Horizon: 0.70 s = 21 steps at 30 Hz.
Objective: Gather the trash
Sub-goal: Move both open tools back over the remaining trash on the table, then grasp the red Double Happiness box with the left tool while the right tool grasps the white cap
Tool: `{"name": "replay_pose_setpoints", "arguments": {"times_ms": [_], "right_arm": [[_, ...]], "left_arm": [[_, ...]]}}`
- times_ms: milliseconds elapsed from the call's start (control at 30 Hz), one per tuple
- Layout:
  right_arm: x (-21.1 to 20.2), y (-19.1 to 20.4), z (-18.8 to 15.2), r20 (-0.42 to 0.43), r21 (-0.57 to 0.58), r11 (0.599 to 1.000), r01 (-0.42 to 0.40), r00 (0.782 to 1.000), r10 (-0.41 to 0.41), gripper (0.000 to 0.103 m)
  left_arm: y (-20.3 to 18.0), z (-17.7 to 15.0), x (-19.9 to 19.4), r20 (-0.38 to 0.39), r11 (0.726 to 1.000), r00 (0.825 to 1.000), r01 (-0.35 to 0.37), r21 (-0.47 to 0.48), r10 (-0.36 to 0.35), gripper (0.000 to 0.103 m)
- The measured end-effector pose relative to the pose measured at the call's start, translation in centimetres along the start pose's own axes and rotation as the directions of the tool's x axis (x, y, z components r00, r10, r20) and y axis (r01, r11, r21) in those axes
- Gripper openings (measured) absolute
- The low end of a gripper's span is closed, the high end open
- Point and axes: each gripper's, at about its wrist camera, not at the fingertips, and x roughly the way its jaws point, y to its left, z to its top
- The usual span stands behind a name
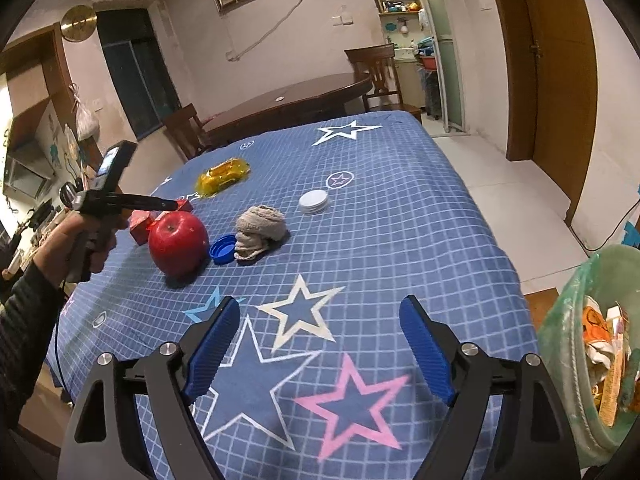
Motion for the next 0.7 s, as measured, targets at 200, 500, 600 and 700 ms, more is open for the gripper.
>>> {"name": "replay_pose_setpoints", "arguments": {"times_ms": [200, 500, 600, 700], "right_arm": [[2.3, 0.7, 1.5, -0.028, -0.030, 0.999, 0.010, 1.000, -0.011, 0.083], [9.4, 1.5, 7.2, -0.073, -0.071, 0.996, 0.050, 0.996, -0.056, 0.067], [13.8, 1.6, 9.3, -0.134, -0.074, 0.995, 0.068, 0.988, -0.078, 0.064], [17.3, 2.5, 10.5, -0.184, -0.089, 0.994, 0.070, 0.979, -0.085, 0.062]], "left_arm": [[-1.4, -0.7, 1.2, -0.002, 0.998, 1.000, -0.016, 0.061, 0.016, 0.074], [-3.6, -2.5, 0.1, 0.062, 0.995, 0.998, 0.019, 0.102, -0.025, 0.055], [-3.4, -2.6, 0.2, 0.064, 0.996, 0.997, 0.041, 0.079, -0.046, 0.055], [-3.1, -2.3, 0.5, 0.065, 0.996, 0.995, 0.070, 0.054, -0.074, 0.055]]}}
